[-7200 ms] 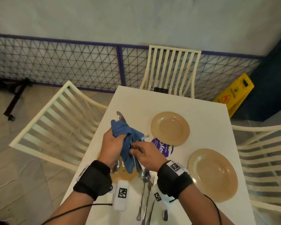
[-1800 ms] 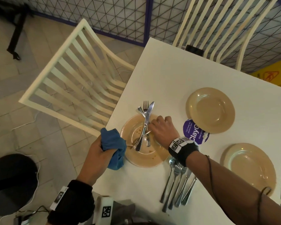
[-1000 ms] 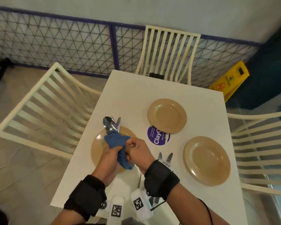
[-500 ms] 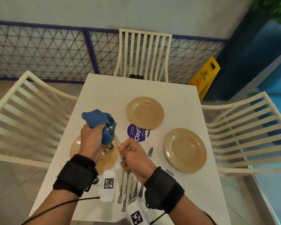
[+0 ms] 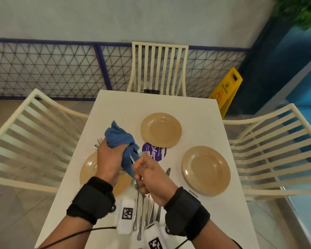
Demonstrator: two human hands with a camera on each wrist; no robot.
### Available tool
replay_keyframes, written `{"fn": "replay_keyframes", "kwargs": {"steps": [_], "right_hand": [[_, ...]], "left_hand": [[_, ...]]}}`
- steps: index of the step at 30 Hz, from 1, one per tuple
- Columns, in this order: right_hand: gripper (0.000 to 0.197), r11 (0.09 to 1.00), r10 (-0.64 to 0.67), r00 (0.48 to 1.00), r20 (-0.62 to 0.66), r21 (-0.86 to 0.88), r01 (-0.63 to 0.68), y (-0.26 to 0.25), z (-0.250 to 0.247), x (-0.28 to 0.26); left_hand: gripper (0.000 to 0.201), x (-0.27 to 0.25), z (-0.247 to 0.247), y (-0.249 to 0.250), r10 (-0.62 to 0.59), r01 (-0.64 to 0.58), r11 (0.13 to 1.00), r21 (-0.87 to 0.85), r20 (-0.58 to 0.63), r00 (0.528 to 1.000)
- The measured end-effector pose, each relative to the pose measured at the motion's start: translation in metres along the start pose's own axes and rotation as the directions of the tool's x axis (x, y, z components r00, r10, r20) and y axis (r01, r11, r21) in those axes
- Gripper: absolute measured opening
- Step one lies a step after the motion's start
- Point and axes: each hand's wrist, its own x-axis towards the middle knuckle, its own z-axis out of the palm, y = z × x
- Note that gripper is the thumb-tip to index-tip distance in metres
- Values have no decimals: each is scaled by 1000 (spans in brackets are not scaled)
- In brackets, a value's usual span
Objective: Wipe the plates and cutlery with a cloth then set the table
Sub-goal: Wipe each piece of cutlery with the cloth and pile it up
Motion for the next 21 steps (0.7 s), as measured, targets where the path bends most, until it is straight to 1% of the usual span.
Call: {"fn": "replay_keyframes", "kwargs": {"steps": [2, 3, 4, 6, 8, 10, 12, 13, 16, 19, 21], "right_hand": [[9, 1000, -9, 1000, 7, 13, 9, -4, 2, -3], [8, 1000, -7, 1000, 9, 17, 7, -6, 2, -3], [7, 1000, -1, 1000, 9, 22, 0, -8, 1, -2], [6, 1000, 16, 1000, 4, 23, -16, -8, -2, -3], [7, 1000, 20, 1000, 4, 11, -20, -3, -2, -6], [8, 1000, 11, 1000, 5, 16, -11, -3, 0, -7], [9, 1000, 3, 1000, 4, 19, -3, -7, 0, -6], [10, 1000, 2, 1000, 1, 15, -2, -9, -1, -4], [8, 1000, 18, 1000, -15, 6, -18, -9, -3, -3], [9, 1000, 6, 1000, -6, -1, -6, -3, 1, -6], [9, 1000, -7, 1000, -5, 3, 7, -5, 3, -6]], "left_hand": [[29, 12, 1, 5, 7, -8, 999, -35, -40, 999], [27, 12, 3, 5, -10, 7, 999, -40, -58, 998], [24, 6, 4, 3, -18, 17, 999, -30, -56, 998], [21, -6, 5, -2, -38, 38, 999, 34, -5, 999], [22, -9, -1, 4, -12, 10, 998, 60, 25, 1000], [25, 3, -6, 12, 23, -22, 999, 23, -26, 999], [22, 8, -4, 16, 31, -31, 999, 9, -60, 998], [18, 4, -1, 15, 25, -25, 1000, 16, -55, 998], [10, -13, 1, 8, -26, 23, 998, 67, 36, 999], [7, -2, -10, 12, 11, -11, 998, 56, 10, 1000], [11, 3, -11, 14, 13, -13, 1000, 19, -4, 1000]]}}
